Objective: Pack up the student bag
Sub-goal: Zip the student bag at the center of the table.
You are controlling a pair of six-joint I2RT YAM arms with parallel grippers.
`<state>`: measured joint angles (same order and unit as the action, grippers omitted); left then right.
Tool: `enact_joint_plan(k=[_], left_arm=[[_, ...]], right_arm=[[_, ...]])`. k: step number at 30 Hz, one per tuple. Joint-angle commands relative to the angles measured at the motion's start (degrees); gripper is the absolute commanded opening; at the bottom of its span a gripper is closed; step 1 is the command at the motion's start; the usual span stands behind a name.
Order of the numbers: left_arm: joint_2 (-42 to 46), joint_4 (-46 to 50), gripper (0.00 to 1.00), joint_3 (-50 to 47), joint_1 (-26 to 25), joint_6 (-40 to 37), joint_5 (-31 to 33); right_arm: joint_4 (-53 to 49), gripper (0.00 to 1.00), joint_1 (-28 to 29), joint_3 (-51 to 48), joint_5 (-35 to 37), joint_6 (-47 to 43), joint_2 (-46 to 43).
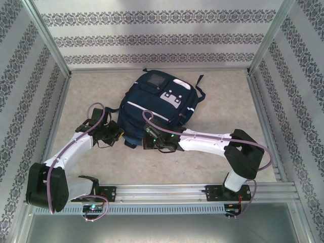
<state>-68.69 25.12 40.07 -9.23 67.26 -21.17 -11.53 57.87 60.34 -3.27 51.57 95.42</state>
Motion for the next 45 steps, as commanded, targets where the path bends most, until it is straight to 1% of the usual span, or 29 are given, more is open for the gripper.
enact_joint_plan(k=[1,10,14,20,24,30,32,34,36,37,38,39,40,42,45], left_arm=[[1.66,1.83,0.0,2.13,2.8,-1.61,4.85],[1.68,2.22,0.0,2.21,3.96,-2.16,3.66],[1.71,2.45,0.0,2.19,4.13,-2.54,3.43],[1.69,2.8,0.0,2.33,4.47,-2.89,2.71],[1.8,3.65,0.0,2.96,4.66,-3.28,2.67],[1.86,4.11,0.0,3.35,4.75,-3.46,2.49],[1.87,4.15,0.0,3.37,4.75,-3.47,2.37],[1.78,3.75,0.0,3.17,4.75,-3.33,1.94],[1.79,3.2,0.0,3.25,4.75,-3.53,1.27],[1.95,3.24,0.0,3.37,4.68,-3.71,1.23],[2.18,3.34,0.0,3.43,4.66,-3.96,1.22],[2.5,2.97,0.0,3.27,4.58,-4.2,0.94],[2.74,2.38,0.0,2.99,4.43,-4.4,0.51],[2.73,1.28,0.0,2.77,3.44,-5.67,-1.38],[2.43,2.77,0.0,3.56,0.79,-8.71,-3.7]], right_arm=[[-6.5,0.0,-0.69,-2.56,4.73,-1.86,-3.19],[-7.01,0.0,-2.84,-7.08,7.03,-2.69,-5.89],[-8.01,0.0,-3.84,-8.46,9.5,-4.03,-7.15],[-9.76,0.0,-5.13,-9.94,16.08,-7.22,-8.31],[-7.64,0.0,-5.82,-12.08,20.05,-8.46,-9.48],[-4.2,0.0,-6.16,-16.14,28.83,-9.3,-11.91],[-4.13,0.0,-6.75,-16.63,30.45,-9.13,-11.99],[-3.18,0.03,-7.4,-16.99,30.09,-9.59,-11.9],[-2.12,0.08,-7.59,-17.09,29.08,-10.44,-11.84],[-1.88,0.13,-7.59,-17.01,28.49,-10.81,-11.89],[-1.92,0.21,-7.61,-16.84,27.84,-10.96,-12.11],[-1.9,0.33,-7.59,-16.73,26.53,-11.35,-12.62],[-1.91,0.39,-7.28,-16.79,25.53,-11.66,-13.78],[-0.52,0.52,-4.72,-18.2,24.98,-12.88,-19.02],[0.07,0.63,-0.26,-20.01,26.53,-16.59,-29.39]])
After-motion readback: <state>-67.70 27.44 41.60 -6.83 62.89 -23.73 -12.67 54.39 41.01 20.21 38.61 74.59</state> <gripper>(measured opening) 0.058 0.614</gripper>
